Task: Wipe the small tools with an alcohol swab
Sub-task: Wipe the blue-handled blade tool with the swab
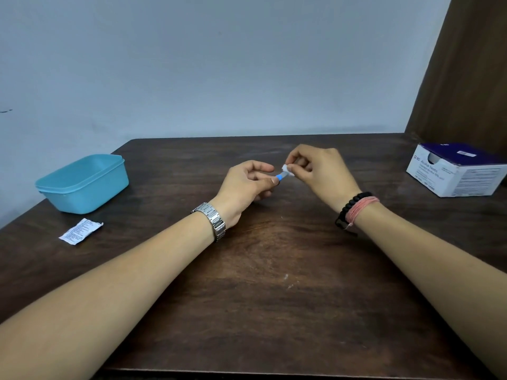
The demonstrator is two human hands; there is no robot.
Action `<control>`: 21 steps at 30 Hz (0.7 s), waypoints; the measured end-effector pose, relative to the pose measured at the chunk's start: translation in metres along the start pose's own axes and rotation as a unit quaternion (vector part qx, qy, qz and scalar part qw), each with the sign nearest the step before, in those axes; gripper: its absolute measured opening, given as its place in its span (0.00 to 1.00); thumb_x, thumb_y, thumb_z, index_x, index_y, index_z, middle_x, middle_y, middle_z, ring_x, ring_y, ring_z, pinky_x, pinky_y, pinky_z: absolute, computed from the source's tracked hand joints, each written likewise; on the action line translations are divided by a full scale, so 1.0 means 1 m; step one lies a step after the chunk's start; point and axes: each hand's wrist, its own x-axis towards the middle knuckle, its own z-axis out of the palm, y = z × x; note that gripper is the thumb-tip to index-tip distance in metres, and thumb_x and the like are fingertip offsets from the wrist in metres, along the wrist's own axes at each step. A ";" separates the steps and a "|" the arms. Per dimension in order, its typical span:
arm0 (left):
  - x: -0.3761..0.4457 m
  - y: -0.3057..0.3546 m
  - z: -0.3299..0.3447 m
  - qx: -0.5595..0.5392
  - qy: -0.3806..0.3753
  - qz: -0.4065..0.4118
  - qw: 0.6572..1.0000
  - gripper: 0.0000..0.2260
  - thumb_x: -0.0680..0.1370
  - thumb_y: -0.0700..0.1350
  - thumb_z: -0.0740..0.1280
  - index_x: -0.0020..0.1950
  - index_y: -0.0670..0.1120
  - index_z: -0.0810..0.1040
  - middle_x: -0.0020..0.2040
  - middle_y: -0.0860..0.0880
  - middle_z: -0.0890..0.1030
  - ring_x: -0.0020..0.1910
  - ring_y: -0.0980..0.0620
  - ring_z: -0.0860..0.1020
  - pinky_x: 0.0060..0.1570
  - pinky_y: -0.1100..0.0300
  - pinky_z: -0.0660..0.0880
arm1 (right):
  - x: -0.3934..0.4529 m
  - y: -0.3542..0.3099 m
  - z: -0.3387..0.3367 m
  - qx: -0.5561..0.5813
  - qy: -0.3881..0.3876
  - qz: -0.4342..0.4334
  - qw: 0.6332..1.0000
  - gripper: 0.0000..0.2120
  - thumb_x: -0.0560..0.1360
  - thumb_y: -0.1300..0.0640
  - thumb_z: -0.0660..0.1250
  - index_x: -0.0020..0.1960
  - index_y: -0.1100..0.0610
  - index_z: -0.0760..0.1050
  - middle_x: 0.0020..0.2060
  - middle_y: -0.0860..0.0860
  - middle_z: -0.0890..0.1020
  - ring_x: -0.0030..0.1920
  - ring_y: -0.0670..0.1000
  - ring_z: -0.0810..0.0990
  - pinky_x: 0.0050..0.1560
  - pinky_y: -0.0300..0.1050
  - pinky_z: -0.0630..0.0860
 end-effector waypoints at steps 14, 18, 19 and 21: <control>0.000 0.000 -0.001 -0.006 0.004 -0.002 1.000 0.10 0.75 0.34 0.71 0.54 0.41 0.78 0.43 0.43 0.82 0.39 0.51 0.80 0.42 0.61 0.78 | -0.002 -0.009 -0.001 0.021 -0.031 -0.044 0.998 0.03 0.75 0.58 0.70 0.48 0.52 0.80 0.37 0.43 0.82 0.39 0.41 0.80 0.44 0.39 0.77; 0.002 -0.001 -0.002 0.006 0.002 0.000 1.000 0.08 0.75 0.35 0.72 0.51 0.44 0.79 0.43 0.45 0.83 0.43 0.49 0.80 0.48 0.55 0.76 | 0.000 0.001 -0.003 -0.017 0.012 0.007 1.000 0.01 0.74 0.55 0.70 0.46 0.51 0.80 0.33 0.40 0.79 0.36 0.41 0.78 0.44 0.46 0.78; 0.003 -0.002 -0.002 0.011 0.003 0.000 1.000 0.08 0.75 0.35 0.72 0.51 0.45 0.79 0.42 0.46 0.84 0.43 0.48 0.79 0.49 0.54 0.76 | 0.001 0.006 -0.006 -0.014 0.031 0.023 0.999 0.01 0.74 0.55 0.70 0.45 0.51 0.80 0.32 0.40 0.79 0.35 0.40 0.77 0.44 0.45 0.78; 0.004 -0.001 -0.002 0.021 0.007 0.000 1.000 0.08 0.75 0.35 0.72 0.51 0.45 0.79 0.43 0.46 0.84 0.44 0.49 0.79 0.46 0.57 0.76 | 0.003 0.012 -0.012 0.000 0.062 0.048 0.997 0.01 0.74 0.55 0.70 0.45 0.52 0.80 0.33 0.40 0.79 0.35 0.42 0.78 0.43 0.44 0.77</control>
